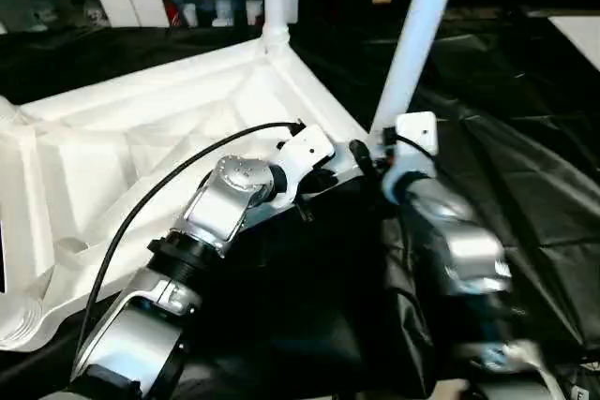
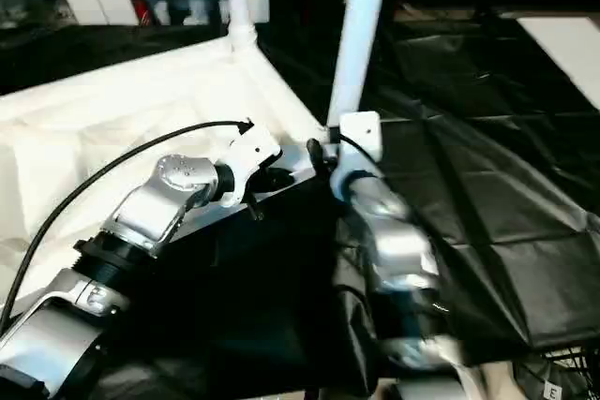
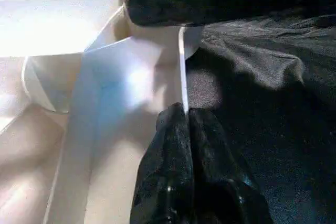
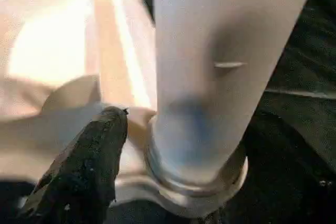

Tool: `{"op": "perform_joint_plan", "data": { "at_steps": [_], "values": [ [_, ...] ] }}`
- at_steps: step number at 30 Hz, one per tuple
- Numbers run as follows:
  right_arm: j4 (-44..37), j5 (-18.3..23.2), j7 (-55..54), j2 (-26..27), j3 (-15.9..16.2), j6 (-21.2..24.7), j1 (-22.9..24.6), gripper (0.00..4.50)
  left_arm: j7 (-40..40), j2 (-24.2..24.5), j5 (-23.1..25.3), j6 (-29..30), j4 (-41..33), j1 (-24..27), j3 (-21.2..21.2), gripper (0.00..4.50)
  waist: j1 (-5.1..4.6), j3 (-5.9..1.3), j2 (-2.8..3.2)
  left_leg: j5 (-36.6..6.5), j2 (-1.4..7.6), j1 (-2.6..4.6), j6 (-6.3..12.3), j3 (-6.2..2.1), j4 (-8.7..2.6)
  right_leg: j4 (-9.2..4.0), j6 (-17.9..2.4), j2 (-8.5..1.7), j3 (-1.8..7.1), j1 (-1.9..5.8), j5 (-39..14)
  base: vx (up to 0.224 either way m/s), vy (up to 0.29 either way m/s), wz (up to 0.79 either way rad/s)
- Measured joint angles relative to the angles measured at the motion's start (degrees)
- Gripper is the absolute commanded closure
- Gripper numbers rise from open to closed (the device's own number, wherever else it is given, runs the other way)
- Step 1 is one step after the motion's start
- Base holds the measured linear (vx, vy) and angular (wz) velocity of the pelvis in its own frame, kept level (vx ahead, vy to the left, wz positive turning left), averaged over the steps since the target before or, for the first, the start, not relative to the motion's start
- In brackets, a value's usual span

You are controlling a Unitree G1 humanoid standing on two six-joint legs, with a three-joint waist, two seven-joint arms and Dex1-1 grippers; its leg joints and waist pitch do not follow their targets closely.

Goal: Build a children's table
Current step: Rotate leg to tighten

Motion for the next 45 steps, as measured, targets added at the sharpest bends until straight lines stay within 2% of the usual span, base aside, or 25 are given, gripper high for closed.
{"op": "perform_joint_plan", "data": {
  "at_steps": [3,5,6,9,10,12,16,21,27,29,33,35,38,45],
  "values": [
    [-6.25,4.48,11.11,-8.94,0.52,5.58,2.41,0.50,-2.35,1.41,-0.97,-0.56,-2.57,1.55,-0.42,4.50,0.70,-0.02,-0.13,0.50,0.00,0.17,0.64,0.53,0.23,1.05,-0.59,-0.01,0.79,-0.21,1.33,0.043,-0.021,0.07],
    [-9.17,6.73,16.48,-12.67,0.58,6.85,3.68,0.21,-4.30,2.50,-1.44,-1.24,-3.59,1.79,-0.47,4.50,0.82,-0.03,-0.04,0.50,0.00,0.22,0.62,0.92,0.19,1.88,-0.45,0.06,1.42,-0.60,1.43,0.070,-0.047,0.12],
    [-10.06,7.57,19.04,-14.85,0.63,6.97,4.13,0.21,-5.17,2.97,-1.63,-1.68,-3.87,2.03,-0.51,4.50,0.91,-0.04,0.02,0.50,0.03,0.23,0.62,1.06,0.12,2.02,-0.15,0.06,1.55,-0.67,1.65,0.064,-0.055,0.10],
    [-11.95,8.66,28.04,-21.66,2.02,3.53,6.29,0.21,-8.01,5.25,-2.15,-2.40,-6.30,3.04,-0.69,4.50,1.31,-0.08,0.08,0.50,0.38,0.12,0.62,1.41,0.09,2.89,-0.29,0.16,1.62,-1.14,1.76,0.064,-0.056,0.08],
    [-12.41,9.05,32.01,-24.72,2.53,1.65,7.06,0.21,-10.38,7.12,-3.13,-2.94,-8.36,4.24,-0.68,4.50,1.48,-0.09,0.10,0.51,0.46,-0.05,0.64,1.48,0.06,3.17,-0.17,0.20,1.63,-1.53,1.68,0.064,-0.054,0.04],
    [-12.38,9.12,35.54,-27.05,2.43,0.28,7.39,0.21,-13.35,9.12,-4.11,-3.10,-10.71,5.40,-0.76,4.50,1.71,-0.09,0.10,0.60,0.62,-0.23,0.82,1.47,0.08,3.59,-0.09,0.32,1.61,-1.87,1.30,0.066,-0.042,0.00],
    [-12.71,9.86,40.69,-29.24,2.80,-0.41,7.16,0.21,-18.32,12.45,-6.17,-2.65,-15.60,7.64,-1.41,4.50,2.38,-0.12,0.14,0.57,0.98,-0.99,0.90,1.40,0.21,3.88,-0.52,0.69,1.61,-2.55,1.01,0.016,-0.010,0.00],
    [-12.49,9.84,42.62,-30.14,4.56,-1.49,7.01,0.21,-20.57,13.96,-6.43,-2.20,-18.25,9.09,-1.95,4.50,2.43,-0.12,0.14,0.53,1.02,-1.03,0.95,1.41,0.68,4.11,-0.69,0.73,1.79,-2.49,0.93,0.000,0.000,0.00],
    [-10.43,10.80,44.18,-29.81,5.10,-2.74,6.35,0.21,-21.31,14.46,-6.85,-1.92,-18.98,10.13,-2.11,4.50,2.09,-0.13,0.12,0.54,1.02,-0.99,0.91,1.48,1.09,4.27,-0.77,0.73,1.97,-2.34,1.05,0.000,0.000,0.00],
    [-9.83,10.84,44.80,-29.40,5.21,-2.84,6.34,0.54,-21.34,14.72,-7.20,-1.75,-19.16,10.32,-2.12,4.50,2.03,-0.14,0.09,0.54,1.02,-0.97,0.91,1.48,1.17,4.43,-0.77,0.73,2.01,-2.34,1.05,0.000,0.000,0.00],
    [-9.04,10.88,45.90,-29.29,5.89,-3.70,6.33,0.63,-21.39,14.91,-7.29,-1.43,-19.45,10.40,-2.19,4.50,2.07,-0.14,0.09,0.54,1.02,-0.94,0.91,1.47,1.18,4.56,-0.75,0.73,2.01,-2.36,1.04,0.000,0.000,0.00],
    [-8.51,10.82,46.29,-29.49,6.43,-4.06,6.36,0.91,-21.43,14.95,-7.29,-1.36,-19.51,10.40,-2.17,4.50,2.05,-0.14,0.09,0.54,1.03,-0.94,0.92,1.46,1.18,4.57,-0.75,0.73,2.01,-2.36,1.04,0.000,0.000,0.00],
    [-8.46,10.81,46.63,-29.50,6.83,-4.24,6.38,1.00,-21.43,14.95,-7.29,-1.33,-19.52,10.40,-2.17,4.50,2.04,-0.14,0.09,0.54,1.03,-0.95,0.91,1.47,1.20,4.57,-0.75,0.73,2.01,-2.36,1.04,0.000,0.000,0.00],
    [-8.07,10.86,46.70,-29.08,6.99,-4.34,6.52,1.65,-21.35,15.04,-7.29,-1.21,-19.52,10.40,-2.17,4.50,1.98,-0.15,0.08,0.54,1.03,-0.94,0.92,1.47,1.22,4.62,-0.75,0.73,2.01,-2.36,1.04,0.000,0.000,0.00]
  ]
}}
